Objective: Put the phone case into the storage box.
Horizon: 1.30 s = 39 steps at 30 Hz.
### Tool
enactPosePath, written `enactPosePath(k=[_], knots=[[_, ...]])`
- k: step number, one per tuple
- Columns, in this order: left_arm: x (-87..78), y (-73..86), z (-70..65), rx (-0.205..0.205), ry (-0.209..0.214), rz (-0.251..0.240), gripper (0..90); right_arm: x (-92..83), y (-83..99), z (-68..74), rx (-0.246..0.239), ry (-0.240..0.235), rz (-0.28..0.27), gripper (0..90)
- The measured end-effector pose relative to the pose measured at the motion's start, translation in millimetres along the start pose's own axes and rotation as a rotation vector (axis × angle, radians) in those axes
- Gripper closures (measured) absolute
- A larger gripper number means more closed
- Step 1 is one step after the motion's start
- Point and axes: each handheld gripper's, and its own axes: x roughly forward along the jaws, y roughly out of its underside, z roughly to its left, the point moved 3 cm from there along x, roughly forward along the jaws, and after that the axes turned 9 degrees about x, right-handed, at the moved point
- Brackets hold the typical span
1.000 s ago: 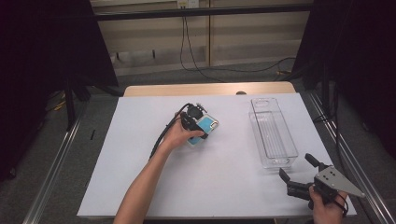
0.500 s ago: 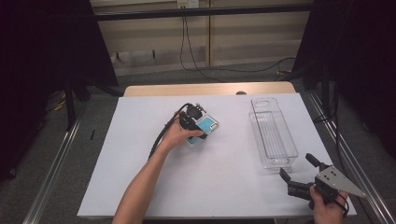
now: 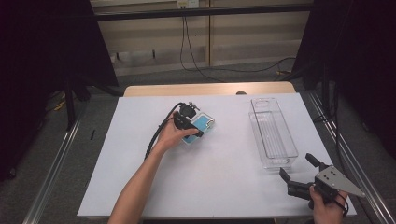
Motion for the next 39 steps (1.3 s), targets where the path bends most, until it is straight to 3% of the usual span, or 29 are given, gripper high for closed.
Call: enactPosePath(k=[4, 10, 16, 19, 22, 26, 33, 39], knots=[[-9.1, -0.4, -3.2, 0.021, -0.01, -0.032, 16.8, -0.3, -0.1, 0.3, -0.001, 0.0, -0.001, 0.0], [-23.1, -1.5, -8.3, 0.013, -0.046, -0.109, 16.8, -0.7, -0.2, 0.0, 0.002, 0.001, -0.001, 0.0], [-36.5, -1.8, -12.8, 0.026, -0.064, -0.139, 16.8, -0.4, -0.1, 0.1, 0.0, 0.002, -0.001, 0.0], [-41.9, -0.7, -15.2, 0.033, -0.116, -0.152, 16.8, -0.4, -0.1, 0.5, 0.0, 0.001, 0.0, 0.0], [-45.4, 1.6, -17.9, 0.04, -0.128, -0.158, 16.8, -0.5, -0.1, 0.4, 0.0, 0.001, -0.001, 0.0], [-50.8, 6.3, -20.3, 0.048, -0.136, -0.169, 16.8, -0.5, -0.1, 0.4, 0.0, 0.002, -0.001, 0.0], [-62.6, 22.4, -17.0, 0.027, -0.228, -0.214, 16.9, -0.4, -0.1, 0.3, 0.0, 0.003, -0.001, 0.0], [-74.0, 35.6, -17.4, 0.014, -0.231, -0.244, 16.8, 0.7, 0.1, 0.7, 0.001, 0.006, 0.001, 0.0]])
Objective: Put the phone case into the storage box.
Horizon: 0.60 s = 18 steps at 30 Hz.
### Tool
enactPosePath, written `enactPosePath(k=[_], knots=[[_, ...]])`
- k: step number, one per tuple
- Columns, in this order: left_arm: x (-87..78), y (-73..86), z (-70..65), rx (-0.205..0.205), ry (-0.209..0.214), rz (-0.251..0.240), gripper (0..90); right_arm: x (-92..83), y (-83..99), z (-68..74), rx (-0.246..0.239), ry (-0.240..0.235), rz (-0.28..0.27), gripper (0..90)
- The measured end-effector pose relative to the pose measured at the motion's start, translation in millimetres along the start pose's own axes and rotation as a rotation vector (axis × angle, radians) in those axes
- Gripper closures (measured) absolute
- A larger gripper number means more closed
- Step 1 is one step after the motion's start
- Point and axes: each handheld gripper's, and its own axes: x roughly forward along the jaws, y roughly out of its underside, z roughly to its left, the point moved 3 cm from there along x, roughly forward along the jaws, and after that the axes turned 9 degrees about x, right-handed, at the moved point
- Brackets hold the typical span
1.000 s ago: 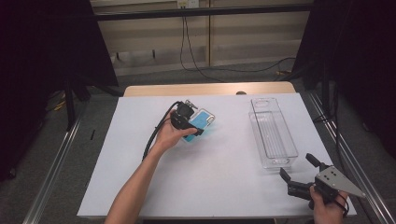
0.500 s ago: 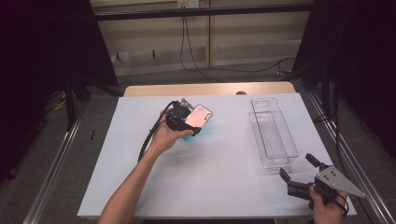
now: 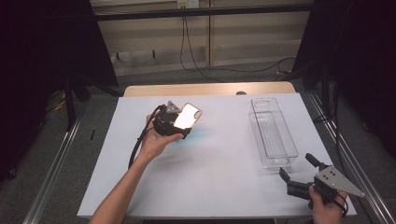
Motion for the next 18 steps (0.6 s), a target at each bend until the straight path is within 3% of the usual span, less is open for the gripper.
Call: enactPosePath(k=[11, 16, 18], knots=[[-25.7, 12.3, -6.2, -0.005, -0.023, -0.069, 16.8, 0.4, 0.0, -0.3, 0.001, 0.002, -0.001, 0.0], [-33.9, 21.6, -15.4, -0.001, -0.014, -0.116, 16.8, 0.6, -0.2, 0.6, -0.001, -0.003, -0.002, 0.0], [-35.5, 25.4, -19.8, 0.007, -0.023, -0.11, 16.8, 0.6, -0.3, 0.2, 0.001, -0.001, -0.003, 0.0]])
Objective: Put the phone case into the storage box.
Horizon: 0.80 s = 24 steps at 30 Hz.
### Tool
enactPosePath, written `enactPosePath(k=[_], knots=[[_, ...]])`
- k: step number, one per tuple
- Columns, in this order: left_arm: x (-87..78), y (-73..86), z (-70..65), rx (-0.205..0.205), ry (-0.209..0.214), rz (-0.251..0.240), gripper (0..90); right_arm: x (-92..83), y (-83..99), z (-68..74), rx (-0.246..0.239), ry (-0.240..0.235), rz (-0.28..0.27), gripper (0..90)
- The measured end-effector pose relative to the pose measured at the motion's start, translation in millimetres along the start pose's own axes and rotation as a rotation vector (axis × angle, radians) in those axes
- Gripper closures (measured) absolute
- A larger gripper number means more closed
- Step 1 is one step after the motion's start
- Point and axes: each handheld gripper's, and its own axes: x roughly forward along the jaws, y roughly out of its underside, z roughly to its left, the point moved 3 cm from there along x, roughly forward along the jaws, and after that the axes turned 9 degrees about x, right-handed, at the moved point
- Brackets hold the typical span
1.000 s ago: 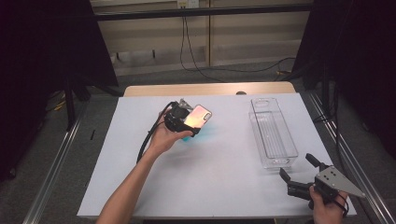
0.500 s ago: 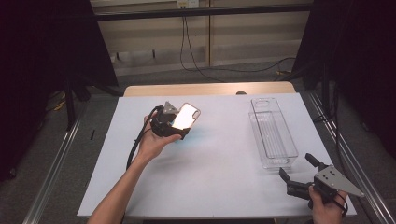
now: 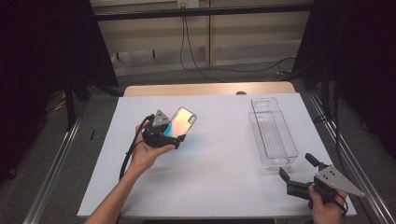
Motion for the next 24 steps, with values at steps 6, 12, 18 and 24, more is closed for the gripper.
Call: enactPosePath(k=[6, 12, 18, 24], knots=[[-9.5, 5.1, -8.6, 0.007, 0.001, -0.021, 16.8, -1.0, -0.4, 0.5, 0.001, -0.002, -0.002, 0.0], [-17.8, 8.3, -17.9, 0.006, 0.01, -0.027, 16.8, -1.8, -1.9, 1.3, -0.003, -0.004, -0.01, 0.0], [-22.0, 12.4, -26.7, -0.004, 0.017, -0.024, 16.9, -3.3, -5.2, 4.6, -0.003, -0.016, -0.02, 0.0], [-28.0, 16.1, -37.6, -0.004, 0.032, -0.018, 16.8, -3.2, -8.7, 12.2, -0.013, -0.048, -0.002, 0.0]])
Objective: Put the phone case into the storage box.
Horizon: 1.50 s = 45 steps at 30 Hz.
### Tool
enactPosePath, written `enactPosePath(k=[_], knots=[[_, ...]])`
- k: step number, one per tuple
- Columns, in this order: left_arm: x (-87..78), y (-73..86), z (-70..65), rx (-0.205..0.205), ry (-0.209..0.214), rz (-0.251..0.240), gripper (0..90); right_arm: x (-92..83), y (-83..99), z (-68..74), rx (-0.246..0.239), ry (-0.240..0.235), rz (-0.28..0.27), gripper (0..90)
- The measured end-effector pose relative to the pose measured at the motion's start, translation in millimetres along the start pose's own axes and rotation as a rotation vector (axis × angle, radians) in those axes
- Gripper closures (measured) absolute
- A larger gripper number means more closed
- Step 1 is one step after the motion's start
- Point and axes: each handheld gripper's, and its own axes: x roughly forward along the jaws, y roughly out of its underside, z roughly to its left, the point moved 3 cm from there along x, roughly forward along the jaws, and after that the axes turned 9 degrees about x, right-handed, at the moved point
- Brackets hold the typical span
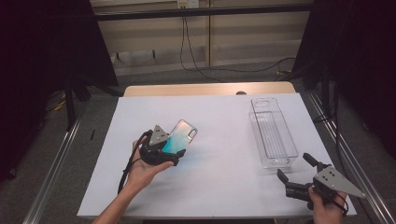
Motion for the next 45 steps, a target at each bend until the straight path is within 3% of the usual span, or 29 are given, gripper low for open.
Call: enactPosePath(k=[4, 14, 20, 29, 33, 36, 45], knots=[[0.5, 4.9, -6.3, -0.009, 0.029, -0.005, 16.8, 3.1, -0.4, 6.6, -0.02, -0.031, 0.023, 0.0], [-4.7, 5.3, -16.9, 0.02, 0.004, 0.001, 16.8, 13.3, -5.3, 30.7, -0.017, -0.1, 0.054, 0.0], [-10.2, 9.7, -22.8, 0.009, 0.02, 0.002, 16.8, 21.8, -3.4, 50.8, -0.001, -0.125, 0.089, 0.0], [-11.2, 4.6, -32.0, 0.029, 0.033, -0.007, 16.8, 47.4, -6.9, 79.1, -0.039, -0.179, 0.15, 0.1], [-8.0, 0.6, -33.4, 0.042, 0.039, -0.002, 16.8, 61.5, -16.7, 88.5, -0.053, -0.205, 0.142, 0.2], [-6.1, -1.5, -34.8, 0.051, 0.031, -0.001, 16.8, 69.3, -26.1, 89.2, -0.083, -0.199, 0.13, 0.1], [0.6, -14.2, -48.9, 0.104, 0.037, 0.002, 16.8, 81.5, -33.1, 90.4, -0.051, -0.215, 0.157, 5.1]])
